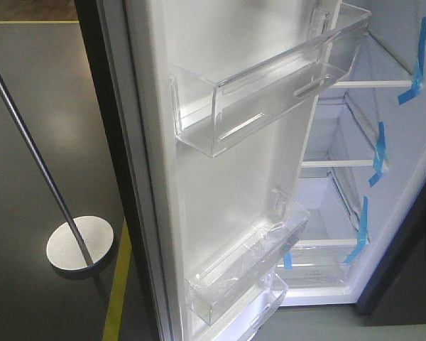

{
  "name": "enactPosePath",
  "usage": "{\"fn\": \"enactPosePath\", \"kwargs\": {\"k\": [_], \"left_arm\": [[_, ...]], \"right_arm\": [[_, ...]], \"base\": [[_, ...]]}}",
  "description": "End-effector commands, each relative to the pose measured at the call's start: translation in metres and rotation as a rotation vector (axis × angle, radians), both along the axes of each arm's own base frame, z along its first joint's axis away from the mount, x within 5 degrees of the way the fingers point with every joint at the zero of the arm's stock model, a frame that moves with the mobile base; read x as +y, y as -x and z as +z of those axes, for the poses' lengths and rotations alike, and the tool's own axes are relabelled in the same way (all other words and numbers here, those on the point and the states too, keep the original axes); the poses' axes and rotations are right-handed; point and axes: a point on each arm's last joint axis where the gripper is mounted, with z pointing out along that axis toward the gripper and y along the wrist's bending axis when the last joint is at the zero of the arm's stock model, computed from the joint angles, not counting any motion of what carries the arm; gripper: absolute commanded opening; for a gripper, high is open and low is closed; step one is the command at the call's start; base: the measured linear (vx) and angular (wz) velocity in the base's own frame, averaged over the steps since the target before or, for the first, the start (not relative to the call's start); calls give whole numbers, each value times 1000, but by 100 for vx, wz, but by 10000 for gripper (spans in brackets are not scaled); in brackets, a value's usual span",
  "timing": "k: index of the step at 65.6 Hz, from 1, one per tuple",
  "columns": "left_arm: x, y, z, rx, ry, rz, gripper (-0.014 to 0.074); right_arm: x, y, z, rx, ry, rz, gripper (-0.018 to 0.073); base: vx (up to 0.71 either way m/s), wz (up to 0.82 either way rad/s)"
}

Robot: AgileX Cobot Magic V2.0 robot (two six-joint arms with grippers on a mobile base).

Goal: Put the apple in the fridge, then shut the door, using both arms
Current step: 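Lower the apple into the upper door bin and open the right gripper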

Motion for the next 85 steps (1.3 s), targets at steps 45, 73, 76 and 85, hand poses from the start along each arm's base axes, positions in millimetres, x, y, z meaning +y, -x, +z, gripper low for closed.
{"fn": "enactPosePath", "kwargs": {"k": [45, 73, 76, 85], "left_arm": [[1, 2, 14, -112, 8, 6, -6], [1, 2, 14, -113, 8, 6, -6], [1, 2, 14, -113, 8, 6, -6], [1, 2, 14, -113, 8, 6, -6]], "right_arm": [[-5, -17, -8, 142, 24, -63, 635], [-3, 42, 44, 8, -43, -57, 160], [-3, 53, 51, -19, -32, -60, 41], [-4, 92, 70, -93, 40, -85, -8]], "base": [[0, 0], [0, 0], [0, 0], [0, 0]]}}
